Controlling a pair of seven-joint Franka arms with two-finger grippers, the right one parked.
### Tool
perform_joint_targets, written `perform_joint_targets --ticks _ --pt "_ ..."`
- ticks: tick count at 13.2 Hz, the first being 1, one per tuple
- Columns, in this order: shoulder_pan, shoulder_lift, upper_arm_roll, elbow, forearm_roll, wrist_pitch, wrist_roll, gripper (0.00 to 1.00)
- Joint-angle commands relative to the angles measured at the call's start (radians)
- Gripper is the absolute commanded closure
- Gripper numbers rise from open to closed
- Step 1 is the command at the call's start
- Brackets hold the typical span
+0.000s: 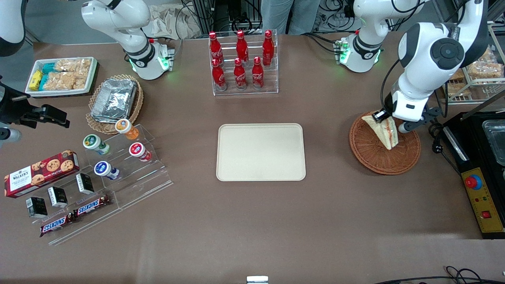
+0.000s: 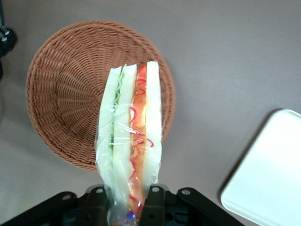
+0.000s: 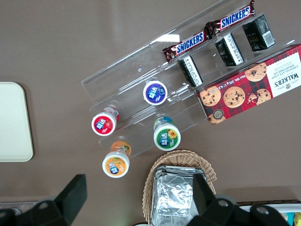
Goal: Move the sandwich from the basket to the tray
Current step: 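Lift the sandwich up out of the basket with the left gripper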
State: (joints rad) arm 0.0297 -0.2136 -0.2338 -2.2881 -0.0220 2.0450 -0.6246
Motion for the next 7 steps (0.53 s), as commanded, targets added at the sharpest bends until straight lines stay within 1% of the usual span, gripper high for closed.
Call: perform_joint_targets --ticks 1,2,4,7 --pt "-0.001 0.037 -0.083 0.059 -0.009 -0.023 0.023 1.00" --pt "-0.001 0.057 -0.114 0.076 -0.010 -0.019 0.025 1.00" --pt "-0.001 0.100 -0.180 0.114 -0.048 -0.010 0.023 1.00" --pt "-0.002 0.140 -0.251 0.124 -0.052 0.073 0.023 1.00"
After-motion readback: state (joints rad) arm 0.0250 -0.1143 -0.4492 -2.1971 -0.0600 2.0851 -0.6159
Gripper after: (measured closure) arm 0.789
